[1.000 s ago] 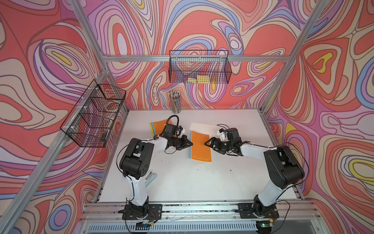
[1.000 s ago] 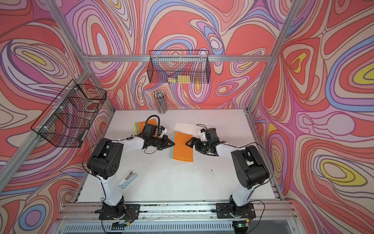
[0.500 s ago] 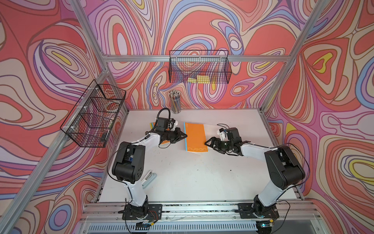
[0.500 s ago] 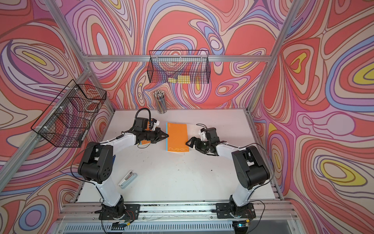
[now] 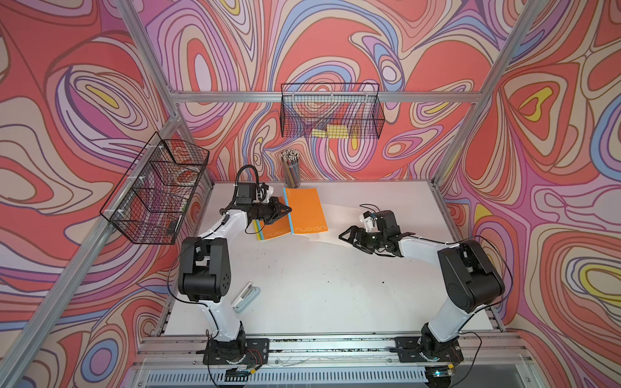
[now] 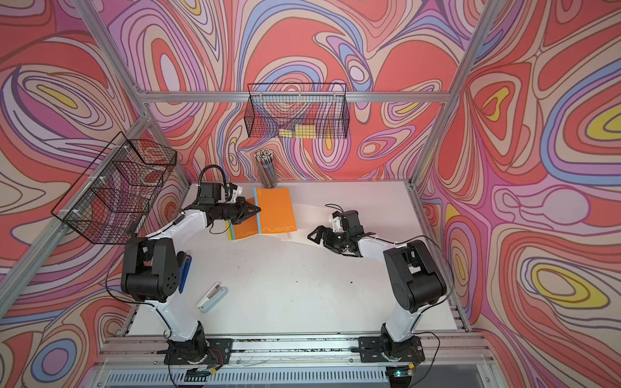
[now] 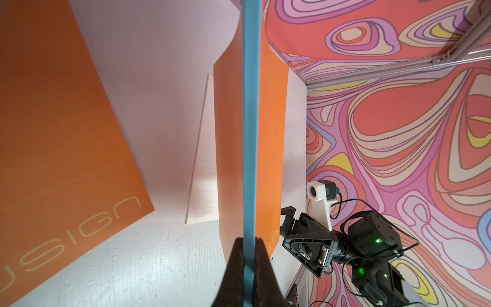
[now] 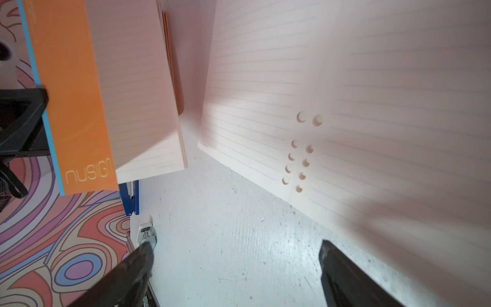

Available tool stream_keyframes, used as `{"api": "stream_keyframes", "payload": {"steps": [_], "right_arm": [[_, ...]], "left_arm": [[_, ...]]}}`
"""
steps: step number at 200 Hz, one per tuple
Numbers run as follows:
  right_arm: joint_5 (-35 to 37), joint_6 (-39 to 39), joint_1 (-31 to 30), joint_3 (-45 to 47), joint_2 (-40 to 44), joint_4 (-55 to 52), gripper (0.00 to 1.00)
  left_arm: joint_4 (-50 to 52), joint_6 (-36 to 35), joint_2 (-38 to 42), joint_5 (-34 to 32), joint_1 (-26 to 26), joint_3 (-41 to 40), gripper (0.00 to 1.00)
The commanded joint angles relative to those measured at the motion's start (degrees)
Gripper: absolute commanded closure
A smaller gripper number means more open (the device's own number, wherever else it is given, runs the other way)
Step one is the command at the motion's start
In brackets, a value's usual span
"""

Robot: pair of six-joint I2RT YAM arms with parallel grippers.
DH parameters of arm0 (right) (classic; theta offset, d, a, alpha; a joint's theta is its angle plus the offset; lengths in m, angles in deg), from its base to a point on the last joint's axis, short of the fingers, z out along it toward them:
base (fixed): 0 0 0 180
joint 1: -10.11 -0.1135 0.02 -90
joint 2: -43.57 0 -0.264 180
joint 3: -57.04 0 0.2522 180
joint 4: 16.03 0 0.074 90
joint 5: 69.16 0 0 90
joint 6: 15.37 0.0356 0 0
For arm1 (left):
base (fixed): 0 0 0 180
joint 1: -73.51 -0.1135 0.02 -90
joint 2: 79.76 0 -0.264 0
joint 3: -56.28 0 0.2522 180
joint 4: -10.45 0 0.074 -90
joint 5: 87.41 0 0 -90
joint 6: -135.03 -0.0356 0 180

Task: Close the notebook
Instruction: Place the notebook at the notebook.

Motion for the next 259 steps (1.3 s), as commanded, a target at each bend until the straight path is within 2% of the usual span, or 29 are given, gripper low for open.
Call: {"api": "stream_keyframes", "payload": {"steps": [1, 82, 161, 259], "right_arm": [[-0.46, -0.71, -0.32, -0.42, -0.85, 1.04, 0.02], [-0.96, -0.04, -0.37, 0.34, -1.16, 2.46, 0.02], [-0.83, 0.03, -0.37, 1.03, -1.36, 2.77, 0.02], [-0.64, 0.19, -0.37, 1.18, -1.04, 2.59, 0.02]], "left_arm": [[1.81, -1.22, 1.44, 2.84, -2.33, 2.46, 1.0], [5.7, -3.52, -2.04, 4.27, -9.85, 5.87, 1.0], [7.66, -6.6, -7.79, 2.46, -11.93, 7.84, 1.0], [15.38, -13.89, -12.06, -5.0, -12.89, 11.61, 1.0]]}}
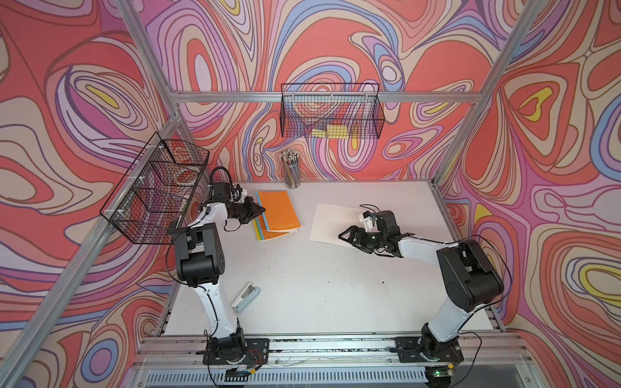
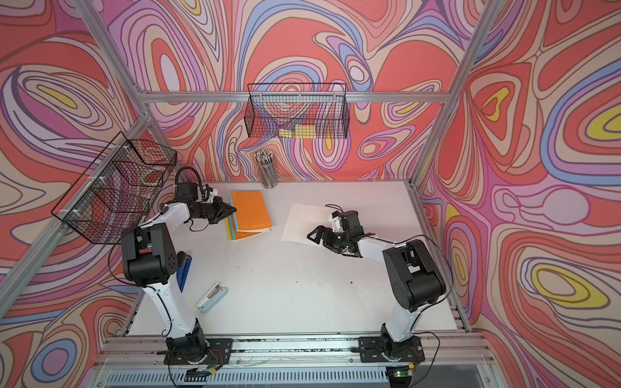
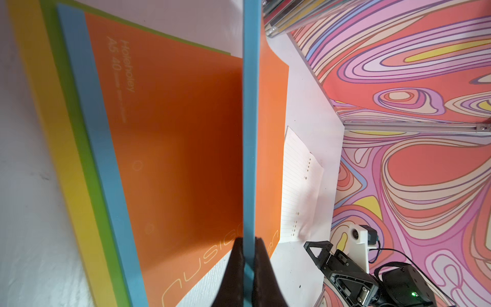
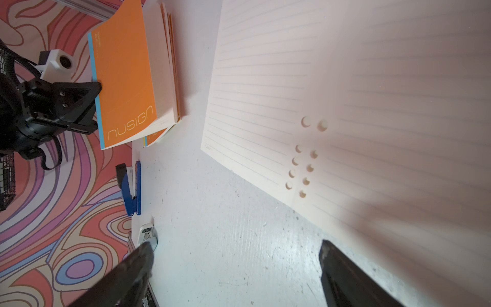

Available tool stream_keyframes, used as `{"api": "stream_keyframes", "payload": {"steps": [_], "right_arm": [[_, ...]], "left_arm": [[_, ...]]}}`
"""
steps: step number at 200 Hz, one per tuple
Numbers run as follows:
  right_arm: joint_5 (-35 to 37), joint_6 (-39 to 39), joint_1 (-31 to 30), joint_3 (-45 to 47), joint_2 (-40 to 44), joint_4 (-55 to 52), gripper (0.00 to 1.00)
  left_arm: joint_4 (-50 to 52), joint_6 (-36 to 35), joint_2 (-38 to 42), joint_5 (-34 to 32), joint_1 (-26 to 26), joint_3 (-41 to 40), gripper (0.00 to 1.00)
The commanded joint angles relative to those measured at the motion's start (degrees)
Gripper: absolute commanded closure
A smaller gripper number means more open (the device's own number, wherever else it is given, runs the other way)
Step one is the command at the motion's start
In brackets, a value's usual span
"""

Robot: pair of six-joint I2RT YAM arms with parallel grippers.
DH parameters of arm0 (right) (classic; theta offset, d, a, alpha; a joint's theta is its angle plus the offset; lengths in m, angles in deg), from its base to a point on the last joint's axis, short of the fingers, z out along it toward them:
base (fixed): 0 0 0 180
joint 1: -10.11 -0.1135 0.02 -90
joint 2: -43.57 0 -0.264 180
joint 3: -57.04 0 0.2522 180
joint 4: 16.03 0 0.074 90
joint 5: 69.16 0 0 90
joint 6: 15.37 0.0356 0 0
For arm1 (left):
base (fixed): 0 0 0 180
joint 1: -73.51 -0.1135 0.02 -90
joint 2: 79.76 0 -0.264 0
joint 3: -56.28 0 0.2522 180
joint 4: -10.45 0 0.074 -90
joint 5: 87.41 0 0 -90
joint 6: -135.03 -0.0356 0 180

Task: Close the notebook
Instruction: Place the notebook at the notebook.

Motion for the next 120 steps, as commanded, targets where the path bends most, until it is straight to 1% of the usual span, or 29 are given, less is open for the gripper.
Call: {"api": "stream_keyframes", "payload": {"steps": [1, 38, 120], "right_arm": [[-0.14, 0.01, -0.37, 0.8, -0.76, 0.54, 0.02], [-0.13, 0.13, -0.35, 1.06, -0.65, 0.63, 0.02], [-0.02, 0.36, -0.37, 1.87, -0.23, 1.07, 0.02]], "left_arm": [[3.72, -3.94, -0.76, -2.84, -0.5, 1.7, 1.0], [5.26, -6.12, -0.8, -7.89, -0.44, 1.64, 1.0], [4.51, -5.78, -2.16, -11.68, -0.49, 1.27, 1.0]]}}
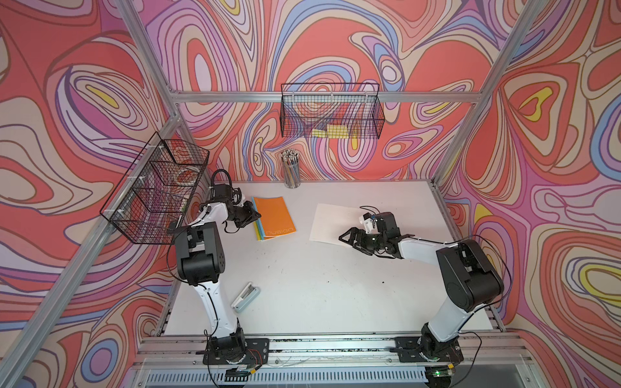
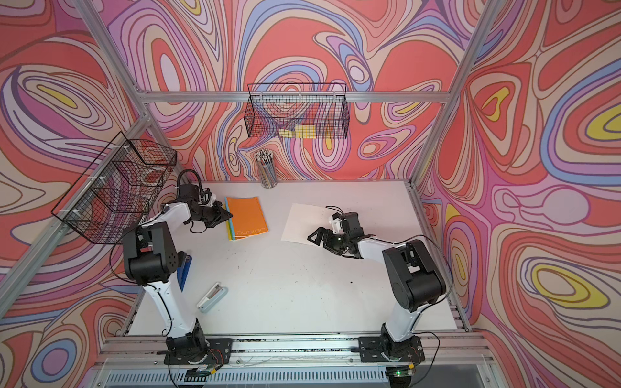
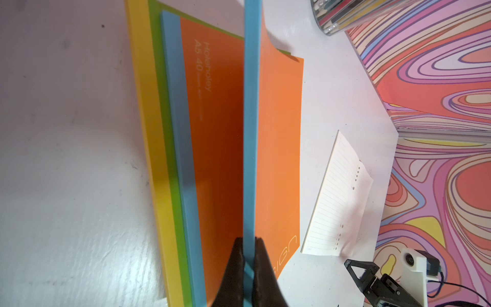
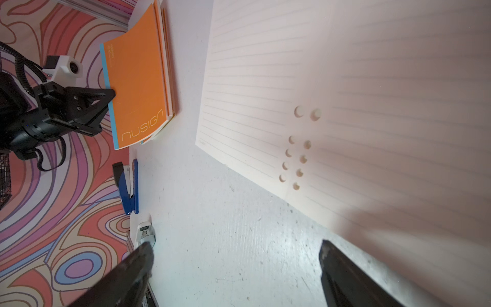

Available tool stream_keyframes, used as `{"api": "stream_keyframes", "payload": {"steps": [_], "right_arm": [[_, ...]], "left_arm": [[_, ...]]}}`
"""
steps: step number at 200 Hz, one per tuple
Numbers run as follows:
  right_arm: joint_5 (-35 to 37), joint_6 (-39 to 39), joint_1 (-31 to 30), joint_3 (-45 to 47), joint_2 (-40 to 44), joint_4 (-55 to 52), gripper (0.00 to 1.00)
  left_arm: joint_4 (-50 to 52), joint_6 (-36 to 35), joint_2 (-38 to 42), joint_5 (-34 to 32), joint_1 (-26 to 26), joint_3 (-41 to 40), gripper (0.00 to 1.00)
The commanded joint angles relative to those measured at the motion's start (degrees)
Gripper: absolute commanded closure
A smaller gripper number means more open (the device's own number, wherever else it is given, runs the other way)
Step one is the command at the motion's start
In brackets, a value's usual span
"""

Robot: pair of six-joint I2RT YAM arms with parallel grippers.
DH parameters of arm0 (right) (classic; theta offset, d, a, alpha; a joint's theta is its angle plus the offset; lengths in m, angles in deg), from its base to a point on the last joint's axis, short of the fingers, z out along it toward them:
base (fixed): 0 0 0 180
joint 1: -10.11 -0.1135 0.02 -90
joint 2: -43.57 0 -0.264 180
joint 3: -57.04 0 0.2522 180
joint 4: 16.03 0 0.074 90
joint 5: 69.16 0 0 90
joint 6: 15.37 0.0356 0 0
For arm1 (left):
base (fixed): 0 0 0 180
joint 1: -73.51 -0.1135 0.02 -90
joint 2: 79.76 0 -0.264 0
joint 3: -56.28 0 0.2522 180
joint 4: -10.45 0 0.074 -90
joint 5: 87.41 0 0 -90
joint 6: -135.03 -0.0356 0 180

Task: Close the notebook
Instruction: Place the notebook at the notebook.

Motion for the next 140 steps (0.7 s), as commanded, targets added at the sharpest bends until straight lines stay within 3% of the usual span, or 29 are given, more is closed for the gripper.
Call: {"api": "stream_keyframes", "payload": {"steps": [1, 124, 140], "right_arm": [[-0.06, 0.26, -0.37, 0.69, -0.23, 0.89, 0.02], [0.06, 0.39, -0.37, 0.0, -0.27, 0.45, 0.02], [0.05, 0.43, -0.37, -0.18, -0.45, 0.54, 0.01]], "left_arm": [[0.83, -1.73, -1.19, -1.94, -0.43, 1.1, 1.0], [4.35, -4.01, -5.0, -4.7, -0.47, 4.88, 1.0], [4.46, -4.32, -4.89, -5.4, -0.47, 4.88, 0.9]]}}
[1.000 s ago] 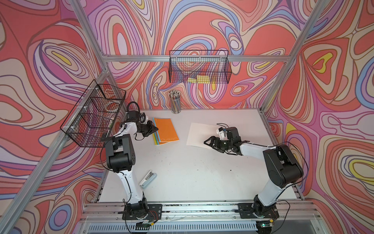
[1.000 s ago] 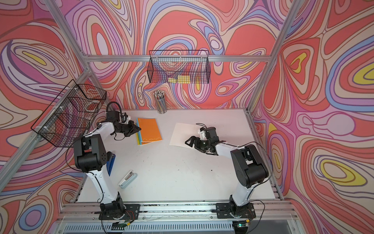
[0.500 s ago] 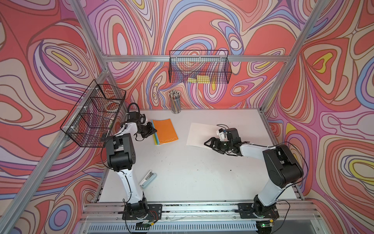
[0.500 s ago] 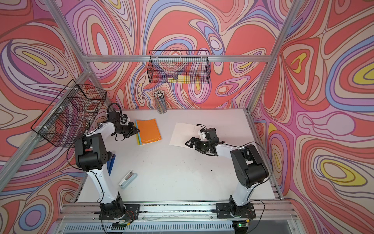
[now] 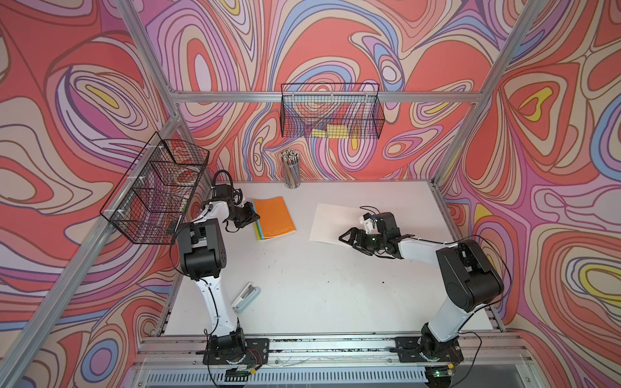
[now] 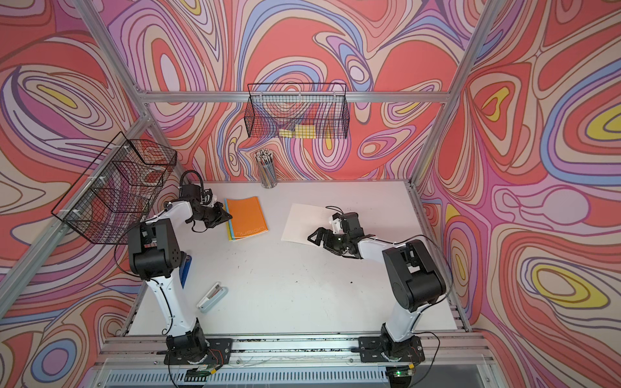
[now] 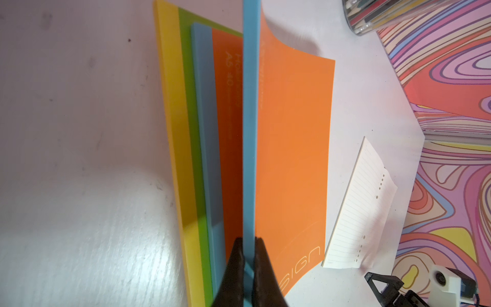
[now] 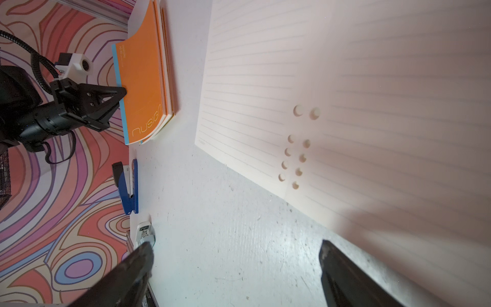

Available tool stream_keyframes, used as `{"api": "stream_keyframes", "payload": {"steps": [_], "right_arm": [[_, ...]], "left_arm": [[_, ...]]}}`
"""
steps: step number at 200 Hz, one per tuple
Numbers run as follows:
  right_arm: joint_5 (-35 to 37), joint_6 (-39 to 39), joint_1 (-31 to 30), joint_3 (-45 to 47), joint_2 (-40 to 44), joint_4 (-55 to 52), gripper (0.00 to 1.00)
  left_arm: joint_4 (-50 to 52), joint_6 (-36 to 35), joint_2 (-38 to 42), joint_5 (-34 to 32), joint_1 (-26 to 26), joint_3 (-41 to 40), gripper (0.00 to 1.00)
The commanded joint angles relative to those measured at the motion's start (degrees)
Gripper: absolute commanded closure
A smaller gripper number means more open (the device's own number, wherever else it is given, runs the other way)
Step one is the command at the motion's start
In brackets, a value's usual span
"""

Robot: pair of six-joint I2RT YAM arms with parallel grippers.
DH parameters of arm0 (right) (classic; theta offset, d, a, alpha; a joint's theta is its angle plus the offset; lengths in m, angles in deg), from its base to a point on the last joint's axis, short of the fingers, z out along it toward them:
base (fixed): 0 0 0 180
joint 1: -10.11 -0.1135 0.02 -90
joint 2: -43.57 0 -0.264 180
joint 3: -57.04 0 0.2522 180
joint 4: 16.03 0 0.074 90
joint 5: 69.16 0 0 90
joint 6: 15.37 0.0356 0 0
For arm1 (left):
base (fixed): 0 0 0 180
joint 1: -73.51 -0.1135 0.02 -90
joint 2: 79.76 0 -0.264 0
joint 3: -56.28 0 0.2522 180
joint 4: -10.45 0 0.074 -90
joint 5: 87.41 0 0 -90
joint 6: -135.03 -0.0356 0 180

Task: Close the notebook
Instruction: Place the notebook at the notebook.

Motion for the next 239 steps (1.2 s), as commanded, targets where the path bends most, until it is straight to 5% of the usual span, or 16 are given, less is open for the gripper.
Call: {"api": "stream_keyframes", "payload": {"steps": [1, 80, 168, 203, 239], "right_arm": [[0.04, 0.39, -0.37, -0.18, -0.43, 0.5, 0.02], [-0.29, 0.11, -0.37, -0.49, -0.33, 0.37, 0.02], [-2.71, -1.06, -0.51, -4.88, 3.35, -3.53, 0.02], [-3.92, -1.12, -1.32, -6.93, 4.89, -4.97, 0.02], [-7.59, -1.66, -1.51, -9.55, 5.14, -6.36, 0.02]], "left_arm": [[2.56, -1.96, -0.78, -2.43, -0.43, 1.27, 0.9], [3.76, -2.95, -0.56, -4.49, -0.43, 1.85, 0.83], [4.95, -4.62, 3.77, -10.87, -0.33, 1.75, 0.61], [5.59, -3.22, 9.48, -12.99, 0.19, 0.45, 0.6], [3.21, 0.11, 19.57, -7.99, 4.69, -5.65, 0.59]]}}
